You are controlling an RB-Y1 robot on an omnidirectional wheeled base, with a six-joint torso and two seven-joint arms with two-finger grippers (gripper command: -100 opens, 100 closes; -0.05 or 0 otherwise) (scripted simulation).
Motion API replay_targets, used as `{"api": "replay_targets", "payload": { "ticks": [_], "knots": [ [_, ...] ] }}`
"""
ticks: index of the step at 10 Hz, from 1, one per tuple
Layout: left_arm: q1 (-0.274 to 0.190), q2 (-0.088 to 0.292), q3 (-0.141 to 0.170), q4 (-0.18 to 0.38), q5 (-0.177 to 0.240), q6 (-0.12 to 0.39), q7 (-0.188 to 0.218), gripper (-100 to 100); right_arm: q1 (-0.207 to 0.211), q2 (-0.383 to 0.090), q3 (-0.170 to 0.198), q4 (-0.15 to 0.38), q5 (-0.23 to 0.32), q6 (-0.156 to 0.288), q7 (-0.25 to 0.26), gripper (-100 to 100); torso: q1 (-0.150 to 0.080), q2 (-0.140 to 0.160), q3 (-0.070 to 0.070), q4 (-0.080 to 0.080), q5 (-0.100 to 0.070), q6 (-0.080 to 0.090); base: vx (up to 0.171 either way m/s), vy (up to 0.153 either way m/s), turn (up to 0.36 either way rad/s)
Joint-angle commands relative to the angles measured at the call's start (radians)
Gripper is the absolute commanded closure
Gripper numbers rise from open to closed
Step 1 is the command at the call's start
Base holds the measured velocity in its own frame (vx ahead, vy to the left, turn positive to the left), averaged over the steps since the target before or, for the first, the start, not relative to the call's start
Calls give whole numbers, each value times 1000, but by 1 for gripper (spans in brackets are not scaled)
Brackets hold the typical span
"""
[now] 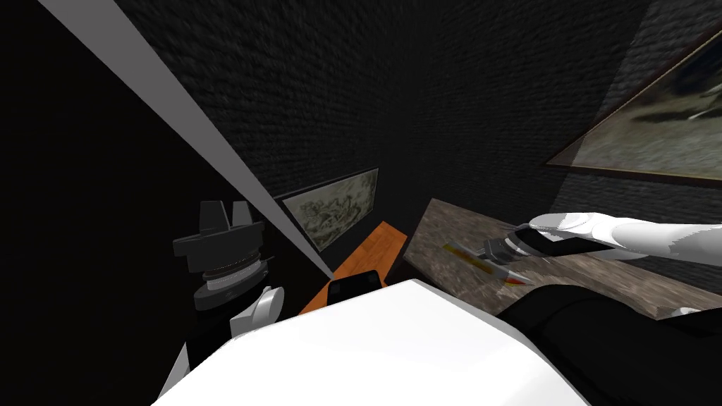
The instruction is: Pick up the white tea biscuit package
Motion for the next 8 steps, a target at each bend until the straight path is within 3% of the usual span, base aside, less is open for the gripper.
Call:
{"api": "replay_targets", "payload": {
  "ticks": [1, 2, 5, 7, 8],
  "knots": [
    [0, 0, 0, 0, 0, 0, 0, 0, 0, 0, 0, 0, 0, 0, 0, 0, 0, 0, 0, 0, 0, 0, 0, 0, 0],
    [0, 0, 0, 0, 0, 0, 0, 0, -8, -4, -3, -4, 11, -8, 4, 100, 0, 0, 0, 0, 0, 0, 38, 0, -258],
    [0, 0, 0, 0, 0, 0, 0, 0, -12, -59, -22, -28, 6, -36, 29, 100, 2, -4, -2, -1, 1, 1, 97, 19, -268],
    [0, 0, 0, 0, 0, 0, 0, 0, 1, -61, -17, -29, -12, -28, 41, 100, 3, -5, -3, -1, 2, -1, 43, 3, -53],
    [0, 0, 0, 0, 0, 0, 0, 0, -1, -62, -18, -29, -10, -31, 39, 0, 1, -3, -2, -1, 1, -1, 0, 0, 0]
  ]
}}
